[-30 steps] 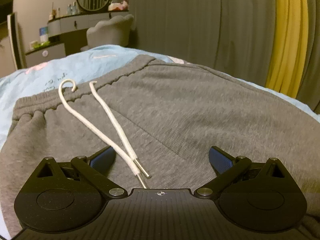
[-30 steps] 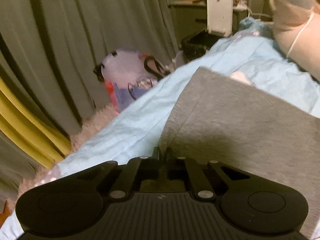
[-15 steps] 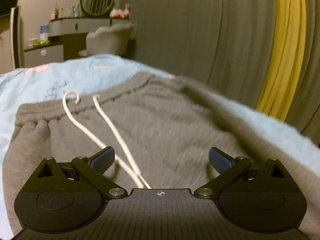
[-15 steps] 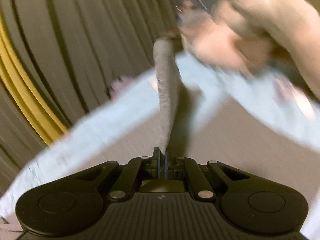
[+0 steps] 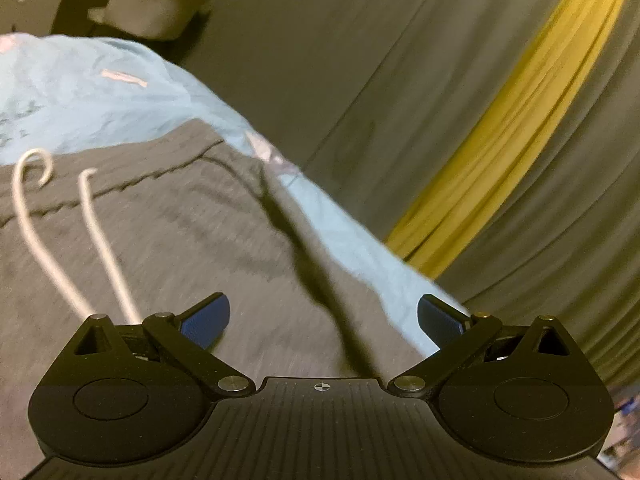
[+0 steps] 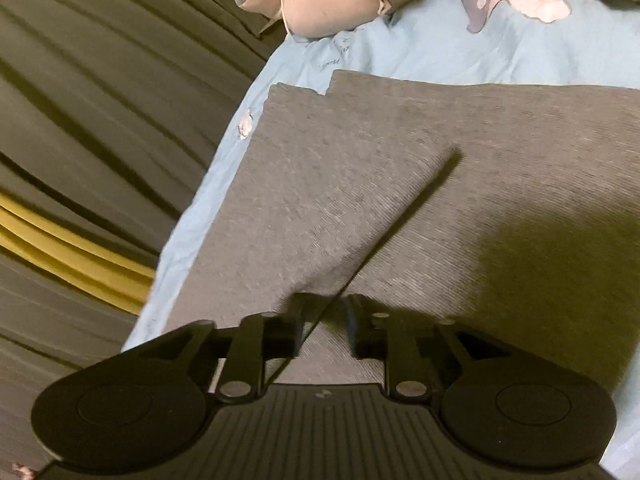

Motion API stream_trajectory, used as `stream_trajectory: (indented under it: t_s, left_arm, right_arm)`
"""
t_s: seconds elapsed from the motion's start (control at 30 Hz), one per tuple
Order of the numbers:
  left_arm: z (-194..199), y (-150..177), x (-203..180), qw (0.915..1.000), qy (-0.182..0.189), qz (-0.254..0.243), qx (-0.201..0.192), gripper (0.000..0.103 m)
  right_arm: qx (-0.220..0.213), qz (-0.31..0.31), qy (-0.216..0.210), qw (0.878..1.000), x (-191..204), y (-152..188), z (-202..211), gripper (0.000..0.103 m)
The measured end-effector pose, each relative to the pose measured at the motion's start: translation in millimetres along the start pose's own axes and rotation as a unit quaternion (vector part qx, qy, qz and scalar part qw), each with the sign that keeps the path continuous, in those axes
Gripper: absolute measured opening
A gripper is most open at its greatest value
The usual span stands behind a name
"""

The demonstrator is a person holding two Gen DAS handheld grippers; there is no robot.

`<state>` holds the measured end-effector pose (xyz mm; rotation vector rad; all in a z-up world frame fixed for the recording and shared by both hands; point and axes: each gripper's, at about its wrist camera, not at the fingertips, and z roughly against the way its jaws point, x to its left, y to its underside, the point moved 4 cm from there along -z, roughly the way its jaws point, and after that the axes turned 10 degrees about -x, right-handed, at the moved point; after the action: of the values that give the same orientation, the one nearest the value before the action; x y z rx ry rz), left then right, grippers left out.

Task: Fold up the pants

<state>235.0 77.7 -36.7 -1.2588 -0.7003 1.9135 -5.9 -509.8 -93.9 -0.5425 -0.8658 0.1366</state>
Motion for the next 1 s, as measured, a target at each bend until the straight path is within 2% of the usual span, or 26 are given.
stream_trajectory:
  t_s: [0.1, 0.17, 0.2, 0.23, 0.3, 0.33, 0.37, 0.4, 0.47, 0.5, 0.57, 0.6, 0.63, 0.67, 0.7, 0.73, 0.77, 0.9, 1.0]
  left_arm:
    - [-22.5, -17.5, -4.9, 0.9999, -0.001, -0.013, 0.010, 0.103]
    - [-40.2, -23.3, -7.2, 0.9995, 0.001, 0.003, 0.030, 0.102]
    - [-52.4, -25.5, -9.8, 0.9989, 0.001, 0.012, 0.044, 0.099]
    - [-64.6, -26.4, -12.3, 0.9980, 0.002, 0.017, 0.060, 0.086]
    - [-89.0, -23.5, -17.1, 0.9948, 0.001, 0.018, 0.100, 0.072]
    - [-99.0, -22.0, -18.9, 0.9929, 0.001, 0.017, 0.118, 0.072]
    - [-108.3, -19.6, -20.4, 0.9915, 0.000, 0.012, 0.129, 0.071]
    - [-114.3, -18.4, -21.1, 0.9912, -0.005, 0.004, 0.132, 0.068]
    - [-126.9, -15.4, -21.0, 0.9908, -0.013, -0.014, 0.134, 0.063]
    - [-132.1, -13.4, -20.0, 0.9903, -0.019, -0.017, 0.136, 0.055]
    - [-141.9, -8.9, -15.0, 0.9885, -0.025, -0.010, 0.149, 0.046]
    - [-144.2, -7.0, -11.7, 0.9875, -0.027, -0.004, 0.155, 0.036]
    - [-145.9, -6.6, -10.1, 0.9872, -0.028, -0.001, 0.157, 0.035]
    - [-144.2, -7.3, -9.9, 0.9874, -0.024, -0.002, 0.157, 0.032]
    - [-142.4, -8.7, -10.1, 0.9874, -0.021, -0.004, 0.157, 0.027]
    - [-141.0, -10.4, -10.0, 0.9877, -0.019, -0.007, 0.155, 0.019]
    - [-134.2, -12.4, -10.8, 0.9877, -0.016, -0.007, 0.156, 0.019]
    - [-112.7, -23.3, -8.6, 0.9870, -0.001, 0.022, 0.160, 0.012]
    - [-86.7, -44.5, -15.1, 0.9887, 0.024, 0.022, 0.146, 0.012]
  right_arm:
    - [0.005, -0.004, -0.014, 1.000, -1.0, -4.4, -4.1, 0.037]
    - [0.003, -0.004, -0.017, 1.000, 0.3, -7.0, -7.5, 0.039]
    - [0.001, -0.003, -0.018, 1.000, 1.1, -7.4, -8.6, 0.041]
    - [-0.001, -0.005, -0.019, 1.000, 1.8, -8.4, -10.6, 0.041]
    - [-0.003, -0.018, -0.024, 1.000, -3.1, -14.1, -10.4, 0.047]
    - [-0.001, -0.027, -0.028, 0.999, -4.1, -13.9, -7.2, 0.049]
    - [-0.001, -0.035, -0.032, 0.999, -5.2, -14.2, -3.2, 0.055]
    - [-0.003, -0.041, -0.037, 0.998, -6.5, -14.4, 1.0, 0.063]
    - [-0.005, -0.047, -0.046, 0.998, -7.5, -17.2, 2.7, 0.071]
    - [-0.003, -0.053, -0.051, 0.997, -7.6, -18.7, 0.4, 0.077]
    - [-0.003, -0.057, -0.060, 0.997, -5.8, -18.6, -1.8, 0.079]
    - [-0.003, -0.052, -0.056, 0.997, -3.9, -18.4, -3.8, 0.078]
    - [-0.005, -0.043, -0.053, 0.998, -1.0, -18.3, -5.7, 0.075]
    - [-0.012, -0.033, -0.050, 0.998, 1.9, -19.3, -7.6, 0.056]
    - [-0.019, -0.025, -0.042, 0.999, 3.6, -21.2, -10.4, 0.025]
    - [-0.021, -0.022, -0.033, 0.999, 3.2, -23.1, -14.3, 0.013]
    - [-0.023, -0.024, -0.027, 0.999, 1.4, -24.7, -16.5, 0.009]
    - [-0.014, -0.051, -0.031, 0.998, -3.3, -26.4, -19.5, 0.012]
    - [-0.006, -0.004, -0.010, 1.000, 9.2, -29.6, -20.3, 0.006]
